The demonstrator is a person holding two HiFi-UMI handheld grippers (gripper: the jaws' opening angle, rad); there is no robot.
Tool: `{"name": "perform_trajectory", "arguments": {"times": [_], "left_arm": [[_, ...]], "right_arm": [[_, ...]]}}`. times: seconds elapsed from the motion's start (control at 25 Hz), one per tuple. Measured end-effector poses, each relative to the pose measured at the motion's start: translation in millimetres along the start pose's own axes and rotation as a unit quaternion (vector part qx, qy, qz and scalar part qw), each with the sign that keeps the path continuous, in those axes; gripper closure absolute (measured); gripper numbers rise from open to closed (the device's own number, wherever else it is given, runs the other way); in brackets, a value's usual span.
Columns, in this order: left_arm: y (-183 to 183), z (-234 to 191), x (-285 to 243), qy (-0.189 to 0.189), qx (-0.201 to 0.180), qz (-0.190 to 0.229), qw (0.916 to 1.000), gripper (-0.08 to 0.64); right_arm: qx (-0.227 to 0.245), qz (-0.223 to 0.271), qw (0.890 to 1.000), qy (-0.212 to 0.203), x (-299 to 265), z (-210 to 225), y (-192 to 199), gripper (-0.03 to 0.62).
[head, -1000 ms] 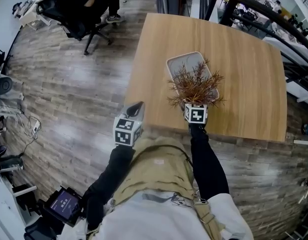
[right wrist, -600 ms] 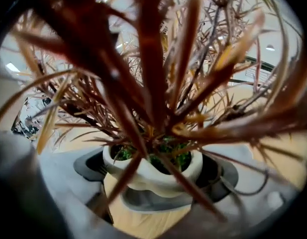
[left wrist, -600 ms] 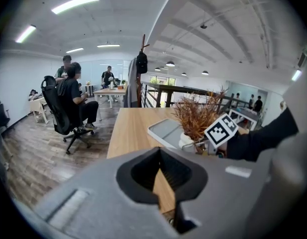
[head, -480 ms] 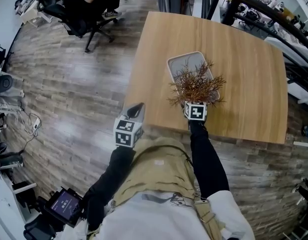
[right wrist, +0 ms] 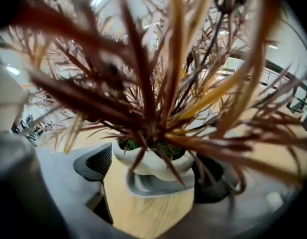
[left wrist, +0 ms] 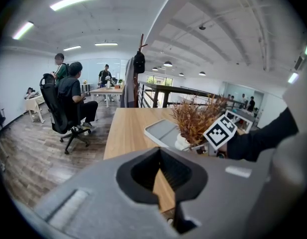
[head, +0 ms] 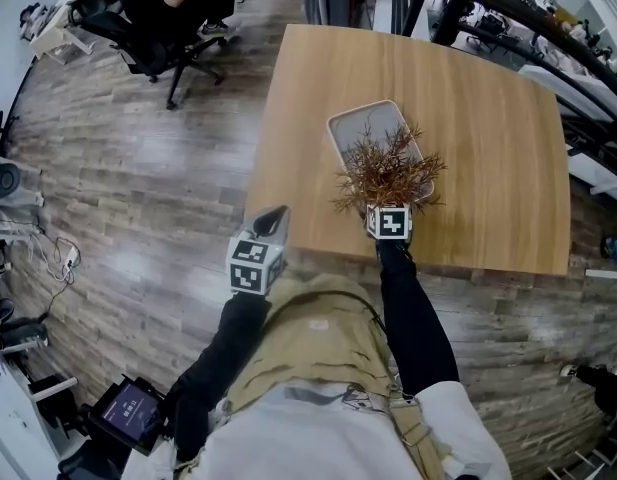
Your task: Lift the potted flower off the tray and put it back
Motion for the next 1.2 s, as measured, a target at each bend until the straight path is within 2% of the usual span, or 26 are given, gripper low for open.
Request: {"name": "perform_trajectory", "arguments": {"times": [0.2,0.4,0.48,0.6,0.68,0.84,0.96,1.08,1.2], "left_arm": [[-3.6,8.1,5.4,0.019,-0.003,0.004,0.9998,0.558],[-12.5,31.7,9.8,0.048,-0.014,0.016,0.9986,0.558],[-26.3,27.8,15.7,0.063,-0.019,0.022,0.9976,0.558],[-52.4,15.5,27.3,0.082,-0.024,0.038,0.9957,0.558],[-63.4,18.1,33.3,0.089,-0.026,0.051,0.9943,0.558],[-83.7,26.9,47.8,0.101,-0.03,0.08,0.9912,0.558],[-102.9,29.1,58.5,0.106,-0.034,0.104,0.9884,0.558],[-119.3,32.2,66.7,0.111,-0.037,0.128,0.9848,0.558],[-131.3,30.7,74.0,0.113,-0.037,0.15,0.9815,0.558]], "right_arm": [[0.016,0.02,1.0,-0.006,20.7,-15.1,4.3,0.09],[0.032,0.039,0.999,0.014,67.6,-29.7,12.0,0.146],[0.036,0.042,0.998,0.024,85.8,-49.0,4.0,0.173],[0.04,0.057,0.997,0.042,114.0,-82.6,-14.9,0.255],[0.043,0.08,0.994,0.057,137.3,-95.6,-21.3,0.306],[0.06,0.135,0.985,0.086,187.1,-119.8,-39.9,0.448],[0.075,0.173,0.977,0.098,215.8,-135.5,-65.9,0.498],[0.095,0.206,0.968,0.109,238.3,-145.5,-91.4,0.587],[0.112,0.229,0.961,0.107,251.6,-158.5,-111.3,0.588]]}}
Point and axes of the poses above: the fingertips, and each gripper's own axes: x backward along the fingers, z to its right, y out of its underside, the point moved 6 cm from there along x, backward along the fingers, and after that the axes turned 12 degrees about -y, right-handed, at the moved point
